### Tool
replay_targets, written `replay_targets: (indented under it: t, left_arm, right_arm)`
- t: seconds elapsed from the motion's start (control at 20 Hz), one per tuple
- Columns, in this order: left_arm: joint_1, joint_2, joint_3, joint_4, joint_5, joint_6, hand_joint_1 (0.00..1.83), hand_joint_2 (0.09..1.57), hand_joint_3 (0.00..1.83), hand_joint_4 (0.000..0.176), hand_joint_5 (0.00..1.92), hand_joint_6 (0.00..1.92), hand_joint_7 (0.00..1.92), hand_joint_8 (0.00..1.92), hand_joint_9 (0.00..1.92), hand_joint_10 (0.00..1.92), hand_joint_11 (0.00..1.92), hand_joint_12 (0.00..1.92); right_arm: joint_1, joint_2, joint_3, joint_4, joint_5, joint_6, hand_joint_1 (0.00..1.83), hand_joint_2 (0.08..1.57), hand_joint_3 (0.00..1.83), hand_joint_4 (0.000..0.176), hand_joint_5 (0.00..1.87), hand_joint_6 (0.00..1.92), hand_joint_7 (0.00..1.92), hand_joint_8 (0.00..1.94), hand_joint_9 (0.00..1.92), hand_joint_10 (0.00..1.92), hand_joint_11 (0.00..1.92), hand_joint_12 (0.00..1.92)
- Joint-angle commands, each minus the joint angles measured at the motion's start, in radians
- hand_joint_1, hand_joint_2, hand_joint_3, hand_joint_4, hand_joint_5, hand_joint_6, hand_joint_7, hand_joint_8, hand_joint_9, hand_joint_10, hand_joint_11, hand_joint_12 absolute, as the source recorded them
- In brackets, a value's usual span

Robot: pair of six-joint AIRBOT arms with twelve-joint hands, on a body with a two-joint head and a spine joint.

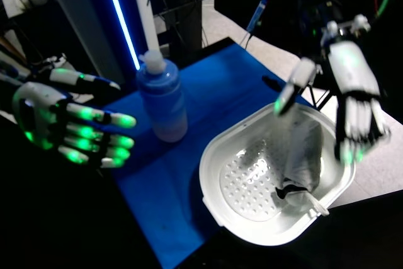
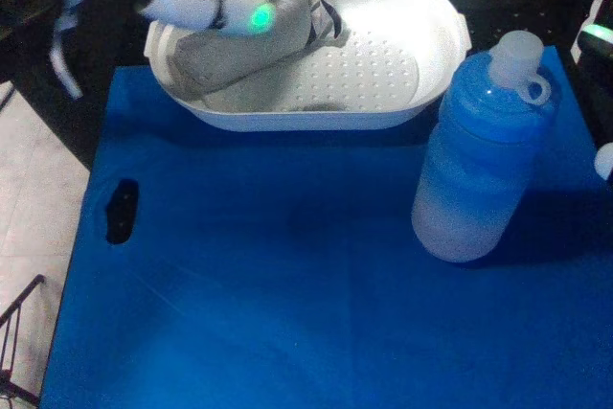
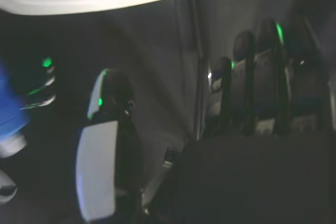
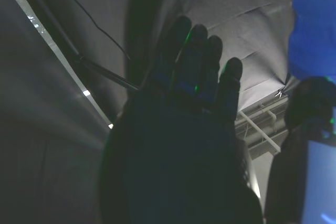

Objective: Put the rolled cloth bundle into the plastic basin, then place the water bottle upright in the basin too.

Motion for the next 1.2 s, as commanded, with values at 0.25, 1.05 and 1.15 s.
replay_targets:
  t: [0.25,1.05,1.15]
  left_arm:
    - [0.169,0.191,-0.187,-0.146,-0.375,-0.007,0.55,0.83,0.0,0.176,0.0,0.0,0.05,0.0,0.01,0.0,0.0,0.16]
    - [0.638,0.365,-0.527,-0.438,-0.88,0.071,0.66,0.79,0.0,0.176,0.01,0.0,0.0,0.0,0.0,0.0,0.0,0.0]
    - [0.638,0.362,-0.53,-0.438,-0.886,0.071,0.66,0.8,0.0,0.176,0.01,0.0,0.0,0.0,0.0,0.0,0.0,0.0]
  right_arm:
    - [0.019,0.032,-0.008,-0.024,0.129,0.012,0.68,1.06,0.0,0.176,0.0,0.0,0.18,0.0,0.16,0.0,0.0,0.84]
    - [0.267,0.005,0.023,-0.275,-0.026,0.011,0.75,0.9,0.0,0.176,0.0,0.0,0.11,0.0,0.2,0.01,0.0,0.91]
    - [0.269,-0.011,0.028,-0.28,-0.034,0.011,0.77,0.91,0.0,0.176,0.01,0.0,0.11,0.0,0.21,0.01,0.0,0.96]
